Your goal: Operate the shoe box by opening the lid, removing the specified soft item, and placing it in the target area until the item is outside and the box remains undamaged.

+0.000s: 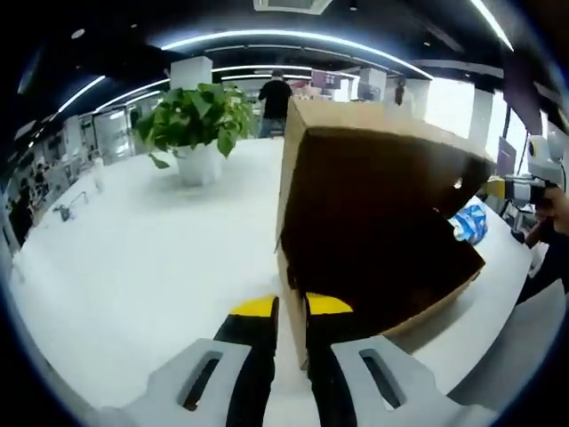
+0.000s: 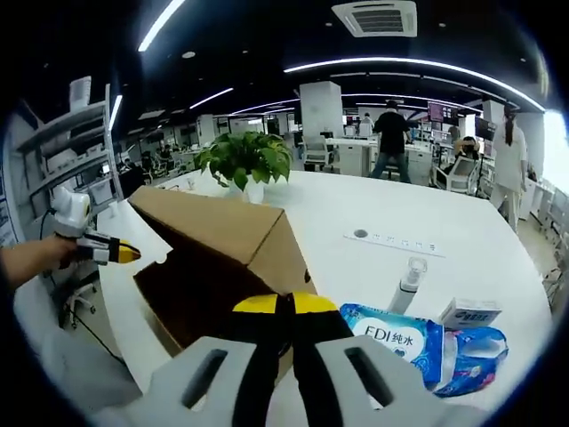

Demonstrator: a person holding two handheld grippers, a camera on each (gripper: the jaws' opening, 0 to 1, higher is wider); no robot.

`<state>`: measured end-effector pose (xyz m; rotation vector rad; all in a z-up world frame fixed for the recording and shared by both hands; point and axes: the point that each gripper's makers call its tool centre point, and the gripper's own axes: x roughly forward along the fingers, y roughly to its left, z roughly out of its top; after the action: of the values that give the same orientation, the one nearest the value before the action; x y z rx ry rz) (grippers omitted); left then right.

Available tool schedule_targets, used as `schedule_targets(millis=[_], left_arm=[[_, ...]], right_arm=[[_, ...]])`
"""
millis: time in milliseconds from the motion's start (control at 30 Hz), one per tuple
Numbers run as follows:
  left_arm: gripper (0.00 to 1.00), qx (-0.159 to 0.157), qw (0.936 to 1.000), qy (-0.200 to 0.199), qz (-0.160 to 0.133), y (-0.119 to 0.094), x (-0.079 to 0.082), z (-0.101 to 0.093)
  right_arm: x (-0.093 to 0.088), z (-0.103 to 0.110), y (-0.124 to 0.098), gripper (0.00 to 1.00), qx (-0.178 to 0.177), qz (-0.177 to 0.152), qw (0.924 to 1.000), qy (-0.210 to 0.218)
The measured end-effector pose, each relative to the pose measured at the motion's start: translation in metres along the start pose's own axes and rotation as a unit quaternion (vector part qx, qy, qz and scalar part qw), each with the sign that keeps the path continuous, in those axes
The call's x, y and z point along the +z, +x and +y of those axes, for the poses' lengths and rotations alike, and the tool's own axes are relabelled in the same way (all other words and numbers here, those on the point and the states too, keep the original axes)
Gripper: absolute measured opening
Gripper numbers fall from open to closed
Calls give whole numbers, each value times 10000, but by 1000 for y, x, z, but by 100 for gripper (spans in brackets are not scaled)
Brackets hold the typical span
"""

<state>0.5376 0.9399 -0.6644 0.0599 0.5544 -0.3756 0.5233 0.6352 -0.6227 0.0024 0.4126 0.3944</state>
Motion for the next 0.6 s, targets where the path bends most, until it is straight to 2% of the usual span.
schedule_targets(millis=[100, 333, 467, 600], left_arm=[[8, 25, 9997, 146, -191, -3, 18, 1], [9, -22, 9977, 442, -517, -6, 44, -6], [9, -64, 9955, 714, -613, -8, 49, -13], [12, -90, 9944, 857, -614, -9, 48, -17]], right_arm=[[-2, 1, -1, 1, 3, 10, 10000, -11], [-7, 4, -5, 1, 25, 9, 10000, -24], [-10, 5, -8, 1, 46, 13, 10000, -54], [-11, 6, -9, 2, 72, -9, 9999, -79]])
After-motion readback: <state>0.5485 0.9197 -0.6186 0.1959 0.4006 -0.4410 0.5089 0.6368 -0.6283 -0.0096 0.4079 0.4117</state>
